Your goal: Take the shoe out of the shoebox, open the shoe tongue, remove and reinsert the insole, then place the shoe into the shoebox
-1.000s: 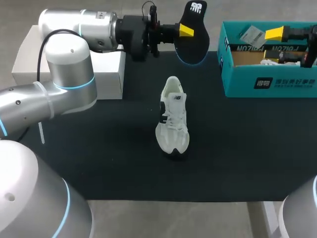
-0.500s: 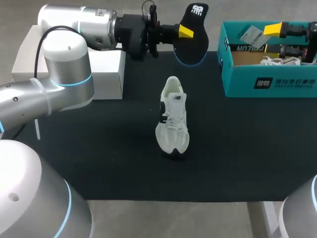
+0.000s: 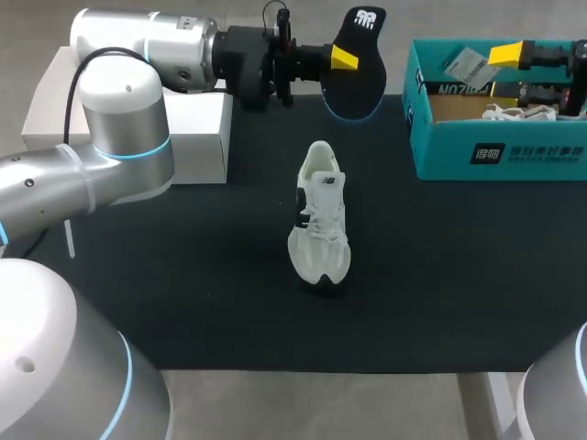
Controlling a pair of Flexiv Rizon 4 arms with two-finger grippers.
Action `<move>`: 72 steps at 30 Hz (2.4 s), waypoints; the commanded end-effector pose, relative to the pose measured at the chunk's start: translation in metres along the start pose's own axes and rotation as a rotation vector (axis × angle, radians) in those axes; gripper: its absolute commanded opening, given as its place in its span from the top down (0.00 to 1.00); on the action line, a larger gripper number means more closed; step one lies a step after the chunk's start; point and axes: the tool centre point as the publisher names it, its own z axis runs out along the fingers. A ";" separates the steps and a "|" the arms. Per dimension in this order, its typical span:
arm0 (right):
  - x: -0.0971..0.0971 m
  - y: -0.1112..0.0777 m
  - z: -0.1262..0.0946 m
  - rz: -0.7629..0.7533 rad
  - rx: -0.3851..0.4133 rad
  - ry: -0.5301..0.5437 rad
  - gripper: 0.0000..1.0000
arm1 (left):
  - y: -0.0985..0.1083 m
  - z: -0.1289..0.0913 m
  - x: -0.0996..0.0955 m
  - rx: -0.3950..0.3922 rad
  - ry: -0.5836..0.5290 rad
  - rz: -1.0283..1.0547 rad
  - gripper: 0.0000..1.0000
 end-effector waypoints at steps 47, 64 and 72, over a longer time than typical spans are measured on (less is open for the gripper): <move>0.000 0.000 0.002 0.001 -0.001 -0.002 0.00 | 0.016 -0.009 -0.004 0.236 0.188 -0.797 1.00; 0.000 0.000 0.002 0.001 -0.001 -0.002 0.00 | -0.001 -0.029 -0.019 -0.166 0.131 -1.405 1.00; 0.000 0.000 0.002 0.001 -0.001 -0.002 0.00 | -0.013 -0.028 -0.003 -0.234 0.049 -1.707 1.00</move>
